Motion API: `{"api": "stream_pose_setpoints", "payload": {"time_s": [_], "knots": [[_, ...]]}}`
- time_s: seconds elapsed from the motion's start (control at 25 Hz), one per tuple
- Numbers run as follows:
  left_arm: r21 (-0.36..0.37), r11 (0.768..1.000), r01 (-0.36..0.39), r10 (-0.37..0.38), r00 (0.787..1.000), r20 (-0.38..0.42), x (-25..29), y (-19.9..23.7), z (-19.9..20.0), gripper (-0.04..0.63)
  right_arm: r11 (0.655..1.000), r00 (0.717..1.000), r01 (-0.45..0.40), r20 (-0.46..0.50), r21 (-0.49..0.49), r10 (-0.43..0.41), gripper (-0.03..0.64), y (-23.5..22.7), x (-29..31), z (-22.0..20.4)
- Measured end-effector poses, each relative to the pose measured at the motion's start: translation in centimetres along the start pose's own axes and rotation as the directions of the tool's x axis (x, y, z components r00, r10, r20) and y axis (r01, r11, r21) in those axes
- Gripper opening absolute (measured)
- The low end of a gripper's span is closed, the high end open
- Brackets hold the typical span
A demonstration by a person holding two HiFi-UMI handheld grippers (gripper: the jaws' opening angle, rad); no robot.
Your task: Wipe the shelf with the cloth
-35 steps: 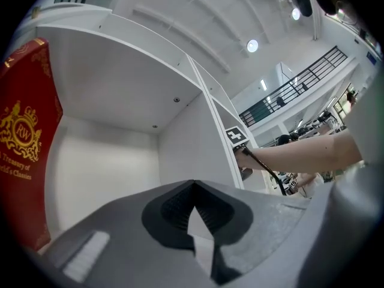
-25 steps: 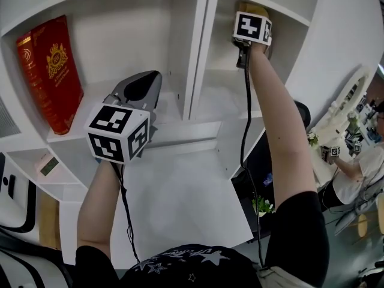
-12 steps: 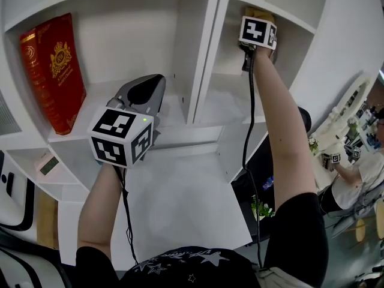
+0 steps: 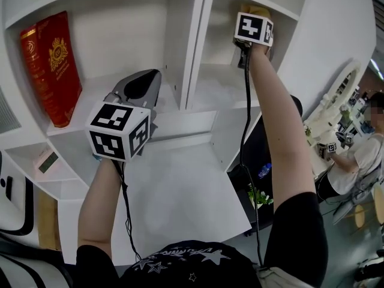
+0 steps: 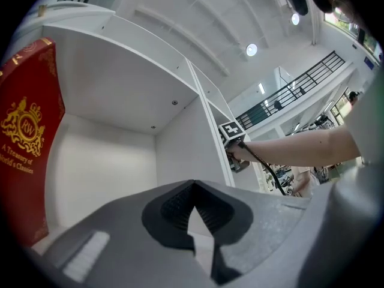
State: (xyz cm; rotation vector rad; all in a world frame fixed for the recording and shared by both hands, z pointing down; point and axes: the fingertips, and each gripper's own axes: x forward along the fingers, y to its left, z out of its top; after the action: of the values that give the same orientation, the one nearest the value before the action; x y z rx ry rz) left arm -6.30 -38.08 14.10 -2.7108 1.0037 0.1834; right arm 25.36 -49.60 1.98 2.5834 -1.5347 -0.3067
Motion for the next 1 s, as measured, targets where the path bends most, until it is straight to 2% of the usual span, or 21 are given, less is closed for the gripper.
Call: {"api": "stream_pose_setpoints", "payload": {"time_s": [0.64, 1.0], "knots": [[-0.03, 0.993, 0.114, -0.114, 0.993, -0.006, -2.9, -5.1, 0.1, 0.003, 0.996, 0.997, 0.07, 0.015, -0.05, -0.069, 0.084, -4.3, -8.9, -0.3], [-0.027, 0.986, 0.163, -0.163, 0.987, 0.0, -4.6, -6.7, 0.6, 0.003, 0.993, 0.994, 0.106, -0.002, -0.061, -0.106, 0.084, -5.7, -11.9, -1.2]]}}
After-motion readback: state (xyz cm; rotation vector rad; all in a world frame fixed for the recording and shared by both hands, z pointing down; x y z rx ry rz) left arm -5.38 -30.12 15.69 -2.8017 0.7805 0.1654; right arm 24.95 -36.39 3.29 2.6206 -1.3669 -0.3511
